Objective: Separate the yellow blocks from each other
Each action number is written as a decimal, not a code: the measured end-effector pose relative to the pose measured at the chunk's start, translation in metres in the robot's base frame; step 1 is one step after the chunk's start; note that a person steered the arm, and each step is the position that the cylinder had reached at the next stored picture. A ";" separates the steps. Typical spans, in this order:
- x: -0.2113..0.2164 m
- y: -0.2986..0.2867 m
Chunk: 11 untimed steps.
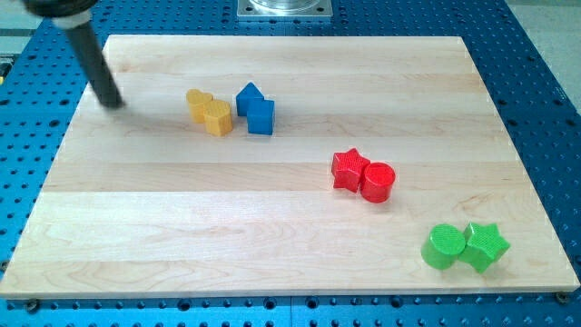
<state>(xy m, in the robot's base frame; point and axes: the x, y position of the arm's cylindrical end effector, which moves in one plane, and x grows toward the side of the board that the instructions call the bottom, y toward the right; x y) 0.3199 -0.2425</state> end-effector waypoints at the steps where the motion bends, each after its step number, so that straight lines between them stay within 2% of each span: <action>1: 0.016 0.039; 2: 0.048 0.096; 3: 0.056 0.120; 5: -0.023 0.139; 6: -0.021 0.168; 7: 0.040 0.166; 8: 0.078 0.144; 9: 0.067 0.131; 10: 0.023 0.131; 11: 0.015 0.104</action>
